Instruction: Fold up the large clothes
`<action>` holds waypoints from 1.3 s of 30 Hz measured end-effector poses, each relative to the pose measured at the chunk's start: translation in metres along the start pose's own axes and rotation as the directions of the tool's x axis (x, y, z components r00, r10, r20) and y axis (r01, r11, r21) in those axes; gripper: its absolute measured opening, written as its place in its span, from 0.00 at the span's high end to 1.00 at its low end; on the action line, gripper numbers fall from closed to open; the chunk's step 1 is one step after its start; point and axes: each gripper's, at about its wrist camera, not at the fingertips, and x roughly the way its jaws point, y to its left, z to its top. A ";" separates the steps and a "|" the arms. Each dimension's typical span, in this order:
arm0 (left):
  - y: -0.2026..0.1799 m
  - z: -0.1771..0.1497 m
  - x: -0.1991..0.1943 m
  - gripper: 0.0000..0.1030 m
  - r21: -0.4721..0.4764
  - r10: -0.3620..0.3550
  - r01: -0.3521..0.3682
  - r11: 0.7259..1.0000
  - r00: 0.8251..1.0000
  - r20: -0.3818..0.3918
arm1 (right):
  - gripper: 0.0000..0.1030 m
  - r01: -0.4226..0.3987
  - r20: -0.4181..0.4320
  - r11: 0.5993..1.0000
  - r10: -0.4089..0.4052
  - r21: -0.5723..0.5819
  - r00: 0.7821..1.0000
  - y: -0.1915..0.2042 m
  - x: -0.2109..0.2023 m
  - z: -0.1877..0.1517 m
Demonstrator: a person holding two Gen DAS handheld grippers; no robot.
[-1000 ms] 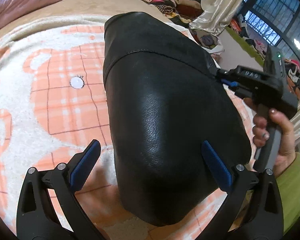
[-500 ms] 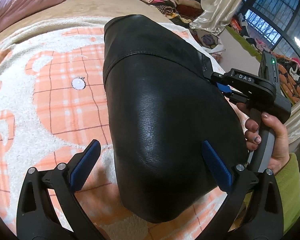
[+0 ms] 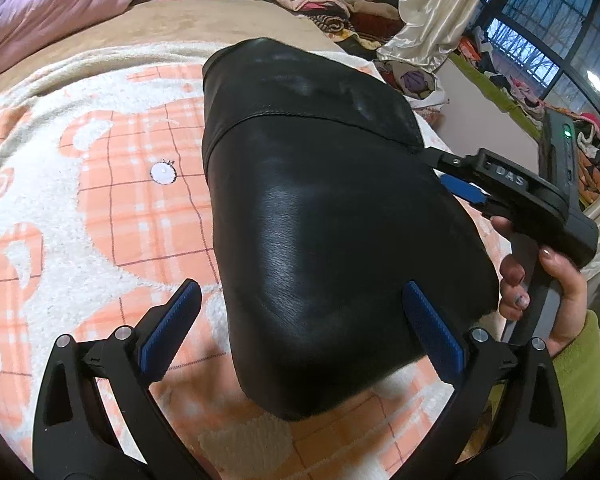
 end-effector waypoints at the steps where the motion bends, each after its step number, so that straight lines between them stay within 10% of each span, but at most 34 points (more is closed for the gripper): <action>1: -0.001 -0.001 -0.002 0.08 0.003 0.000 0.000 1.000 1.000 0.005 | 0.34 0.002 0.021 1.000 -0.002 -0.011 1.000 0.002 -0.008 -0.002; 8: -0.007 -0.010 -0.023 0.08 0.025 0.008 -0.009 1.000 0.999 0.045 | 0.09 0.022 0.170 0.997 -0.010 -0.070 0.985 0.014 -0.066 -0.026; 16: -0.012 -0.031 -0.055 0.08 0.062 0.018 -0.025 0.998 0.994 0.110 | 0.04 0.056 0.251 0.986 -0.014 -0.159 0.968 0.032 -0.117 -0.077; 39: -0.004 -0.094 -0.089 0.08 0.036 0.086 -0.094 0.995 0.980 0.179 | 0.04 0.129 0.158 0.954 -0.088 -0.269 0.983 0.051 -0.145 -0.181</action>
